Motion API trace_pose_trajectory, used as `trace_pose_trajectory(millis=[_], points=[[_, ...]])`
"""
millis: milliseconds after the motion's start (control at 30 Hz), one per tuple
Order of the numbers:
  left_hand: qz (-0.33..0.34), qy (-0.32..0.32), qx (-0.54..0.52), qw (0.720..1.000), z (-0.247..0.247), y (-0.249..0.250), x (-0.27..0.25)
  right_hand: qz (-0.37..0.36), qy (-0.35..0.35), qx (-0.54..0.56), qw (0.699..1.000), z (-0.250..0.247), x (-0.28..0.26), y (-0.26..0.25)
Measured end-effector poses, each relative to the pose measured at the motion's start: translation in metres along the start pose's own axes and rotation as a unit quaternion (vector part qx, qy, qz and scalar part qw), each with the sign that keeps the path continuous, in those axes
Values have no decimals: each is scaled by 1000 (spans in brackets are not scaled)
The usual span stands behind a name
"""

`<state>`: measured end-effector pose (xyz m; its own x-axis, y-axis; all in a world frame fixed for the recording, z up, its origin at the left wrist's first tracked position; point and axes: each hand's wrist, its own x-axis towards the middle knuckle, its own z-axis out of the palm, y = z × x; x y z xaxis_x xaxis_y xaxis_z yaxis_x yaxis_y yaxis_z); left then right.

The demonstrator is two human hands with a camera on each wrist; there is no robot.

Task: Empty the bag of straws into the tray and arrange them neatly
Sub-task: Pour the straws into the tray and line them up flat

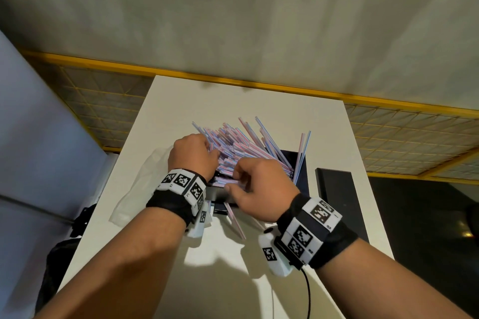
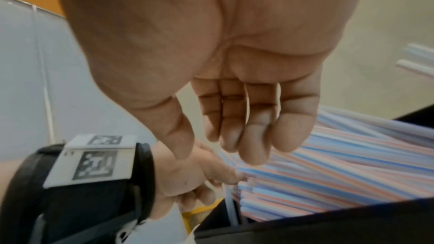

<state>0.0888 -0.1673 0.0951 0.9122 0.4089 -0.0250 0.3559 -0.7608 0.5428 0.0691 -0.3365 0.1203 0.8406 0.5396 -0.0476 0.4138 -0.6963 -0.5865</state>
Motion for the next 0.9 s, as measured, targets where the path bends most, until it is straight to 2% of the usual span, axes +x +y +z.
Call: trace_pose_trajectory(millis=[167, 300, 500, 700, 800, 900], points=[[-9, -1, -50, 999, -6, 6, -3, 108, 17, 10, 994, -13, -6, 30], [20, 38, -105, 994, -36, 23, -5, 117, 38, 37, 992, -22, -3, 38], [149, 94, -142, 974, -92, 66, -18, 70, 74, 105, 989, -38, 17, 21], [198, 85, -191, 958, -110, 80, -34, -28, 81, 115, 990, -43, 35, -6], [218, 82, -275, 933, -119, 87, -43, -68, 112, 186, 974, -41, 42, -13], [241, 80, -364, 896, -128, 94, -47, -87, 129, 290, 944, -50, 40, -21]])
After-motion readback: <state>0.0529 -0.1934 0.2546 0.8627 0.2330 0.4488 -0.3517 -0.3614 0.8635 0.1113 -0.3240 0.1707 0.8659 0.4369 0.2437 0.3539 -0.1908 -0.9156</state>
